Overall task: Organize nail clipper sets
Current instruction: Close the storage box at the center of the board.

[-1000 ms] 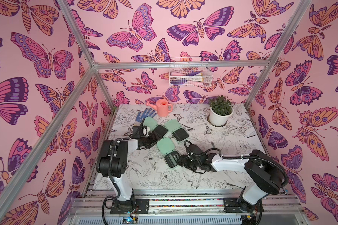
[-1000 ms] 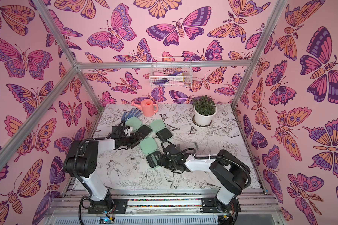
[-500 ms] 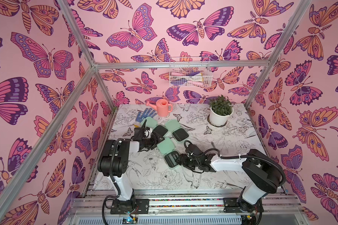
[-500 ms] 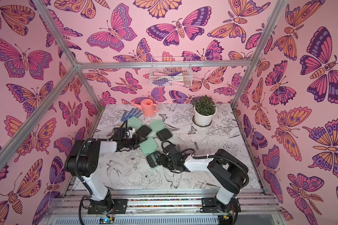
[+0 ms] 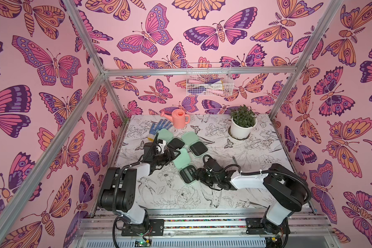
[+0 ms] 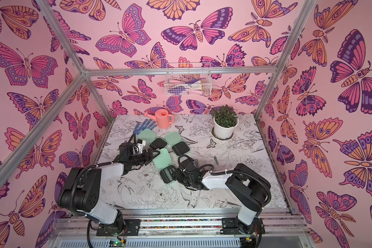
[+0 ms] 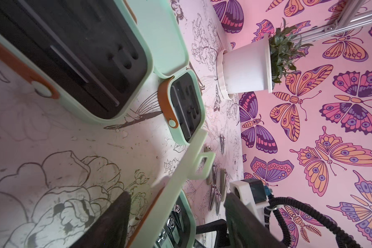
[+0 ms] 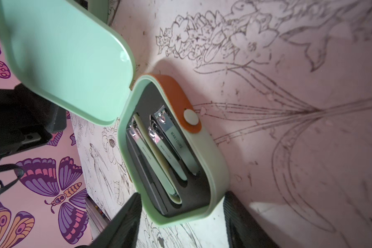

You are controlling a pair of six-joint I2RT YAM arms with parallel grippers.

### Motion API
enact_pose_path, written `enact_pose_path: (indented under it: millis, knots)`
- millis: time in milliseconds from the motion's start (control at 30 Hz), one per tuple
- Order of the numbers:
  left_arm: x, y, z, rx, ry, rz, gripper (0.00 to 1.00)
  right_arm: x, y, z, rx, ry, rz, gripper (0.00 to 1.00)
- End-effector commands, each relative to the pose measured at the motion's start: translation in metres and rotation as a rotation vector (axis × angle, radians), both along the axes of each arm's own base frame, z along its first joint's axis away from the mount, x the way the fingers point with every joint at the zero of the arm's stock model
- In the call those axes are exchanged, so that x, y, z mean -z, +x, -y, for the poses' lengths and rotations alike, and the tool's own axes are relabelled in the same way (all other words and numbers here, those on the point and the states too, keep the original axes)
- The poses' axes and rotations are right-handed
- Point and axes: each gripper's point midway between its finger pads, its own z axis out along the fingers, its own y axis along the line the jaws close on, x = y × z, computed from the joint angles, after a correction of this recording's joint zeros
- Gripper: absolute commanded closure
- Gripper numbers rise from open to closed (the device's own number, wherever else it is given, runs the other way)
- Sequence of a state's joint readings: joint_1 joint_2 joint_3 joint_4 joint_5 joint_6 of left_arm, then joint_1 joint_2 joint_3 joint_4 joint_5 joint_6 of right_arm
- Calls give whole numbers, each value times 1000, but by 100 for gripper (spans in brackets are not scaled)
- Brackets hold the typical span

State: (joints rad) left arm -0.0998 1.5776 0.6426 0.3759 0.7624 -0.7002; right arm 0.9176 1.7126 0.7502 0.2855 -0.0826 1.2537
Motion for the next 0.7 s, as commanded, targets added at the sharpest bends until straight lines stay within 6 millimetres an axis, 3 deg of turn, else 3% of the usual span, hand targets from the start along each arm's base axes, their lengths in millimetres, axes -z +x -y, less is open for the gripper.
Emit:
enact_pose_path:
  millis: [0, 433, 667]
  knots:
    - [-10, -8, 4, 18, -4, 51, 29, 3, 7, -5, 29, 5, -3, 37]
    - [-29, -41, 19, 82, -21, 109, 28, -1, 34, -10, 40, 17, 35, 37]
    - [-29, -57, 19, 93, -17, 106, 19, 0, 39, -6, 33, -3, 41, 37]
